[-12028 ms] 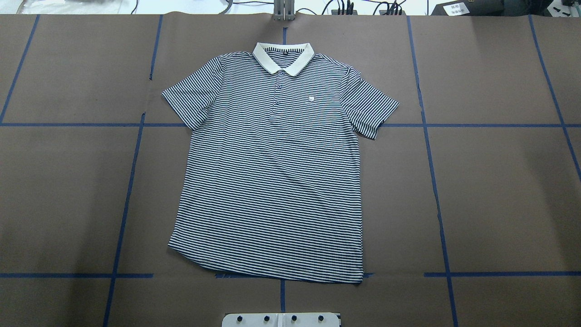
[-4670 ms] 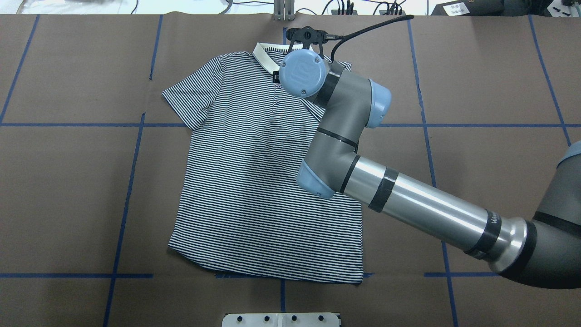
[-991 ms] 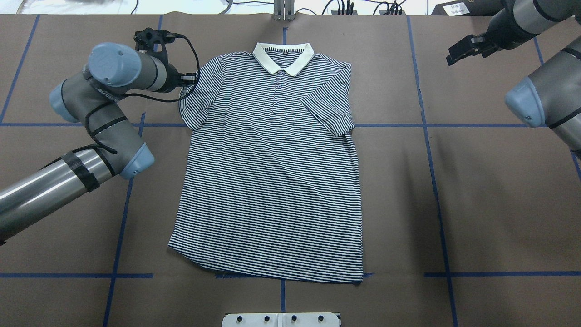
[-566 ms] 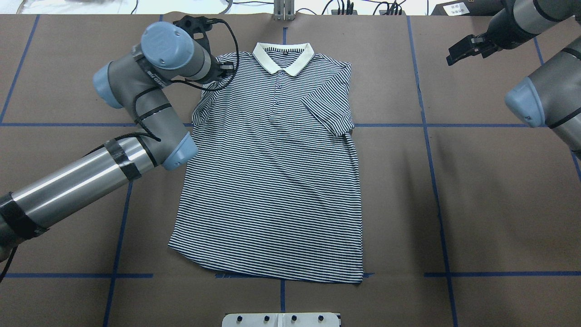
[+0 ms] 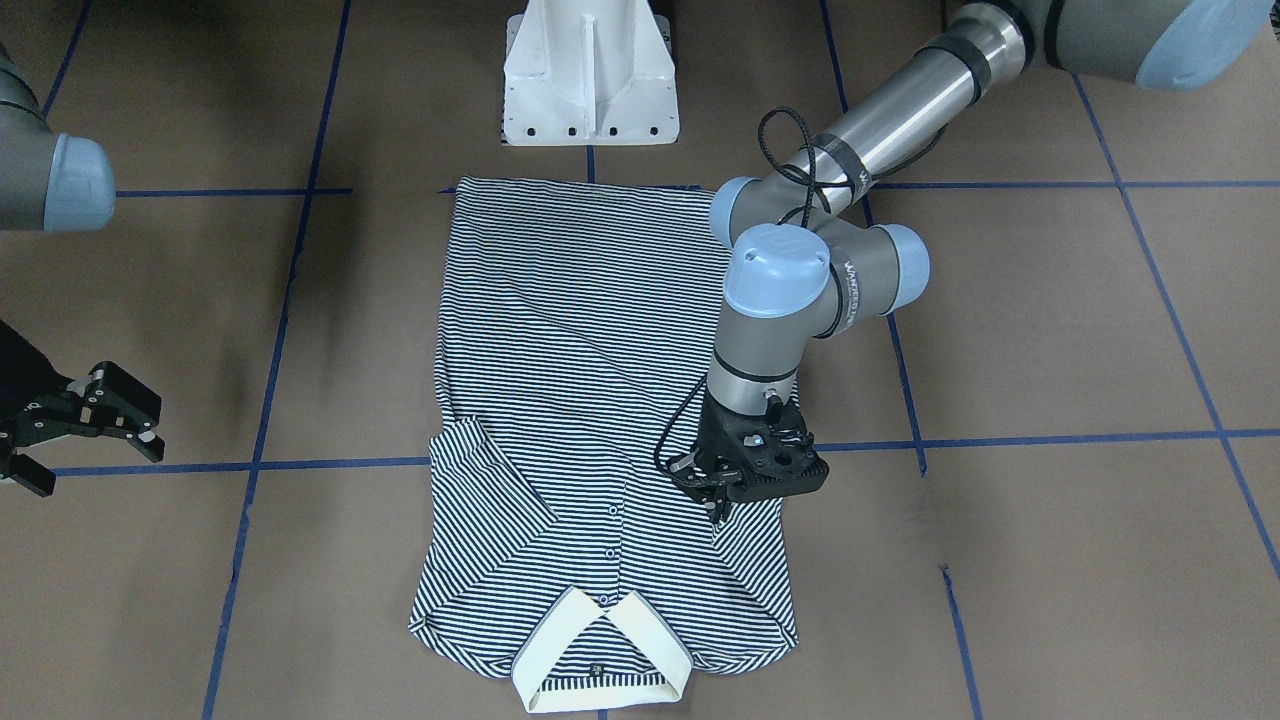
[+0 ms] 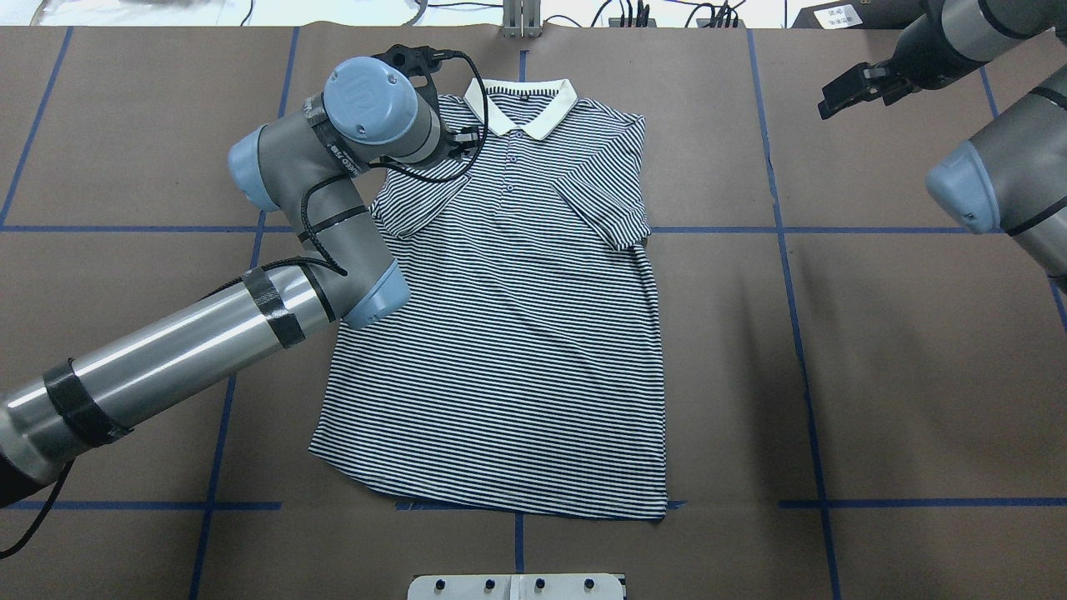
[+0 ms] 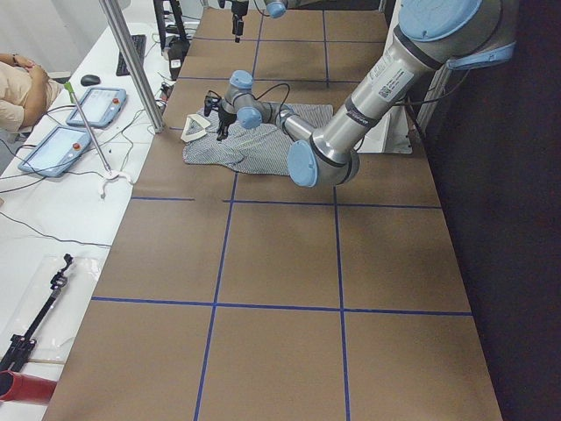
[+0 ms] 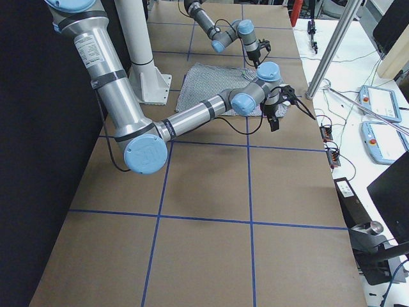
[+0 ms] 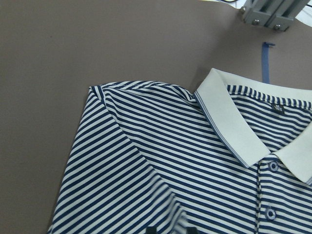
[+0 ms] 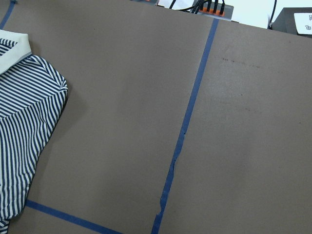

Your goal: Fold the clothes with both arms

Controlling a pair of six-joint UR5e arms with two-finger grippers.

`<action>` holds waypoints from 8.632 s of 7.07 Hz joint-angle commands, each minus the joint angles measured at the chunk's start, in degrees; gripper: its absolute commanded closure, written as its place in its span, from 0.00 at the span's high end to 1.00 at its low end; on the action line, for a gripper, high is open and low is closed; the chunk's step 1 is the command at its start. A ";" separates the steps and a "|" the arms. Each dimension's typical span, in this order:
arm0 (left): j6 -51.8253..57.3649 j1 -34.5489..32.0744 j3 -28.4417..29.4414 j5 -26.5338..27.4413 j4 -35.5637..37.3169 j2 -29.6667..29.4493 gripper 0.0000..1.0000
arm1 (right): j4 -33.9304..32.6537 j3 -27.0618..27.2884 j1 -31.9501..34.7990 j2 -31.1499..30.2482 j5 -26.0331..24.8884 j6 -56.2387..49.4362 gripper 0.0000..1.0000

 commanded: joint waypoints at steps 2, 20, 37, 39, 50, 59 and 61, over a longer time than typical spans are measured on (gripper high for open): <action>4.89 0.02 -13.38 -4.42 0.51 8.13 1.00 | -0.26 7.16 -7.76 -0.08 -4.21 17.41 1.00; -13.73 27.88 -45.97 8.04 -0.11 45.26 0.66 | -10.20 27.94 -60.89 -10.10 -53.38 69.19 0.83; -14.01 27.36 -53.59 6.64 4.60 44.30 0.00 | -19.04 35.48 -65.55 -15.11 -55.93 70.51 0.00; -14.00 27.71 -52.48 6.46 5.34 44.03 0.00 | -18.55 27.81 -67.57 -11.36 -56.36 70.51 0.31; -14.00 27.97 -52.03 6.37 5.25 43.85 0.00 | -18.54 23.28 -66.43 -8.52 -56.80 70.33 0.00; -13.31 23.51 -78.95 -4.44 40.46 34.76 0.00 | -41.39 55.72 -61.88 -10.11 -47.87 67.08 0.00; -4.38 15.11 -67.12 -4.52 40.50 27.72 0.00 | -41.31 46.37 -51.82 -0.58 -45.21 58.61 0.00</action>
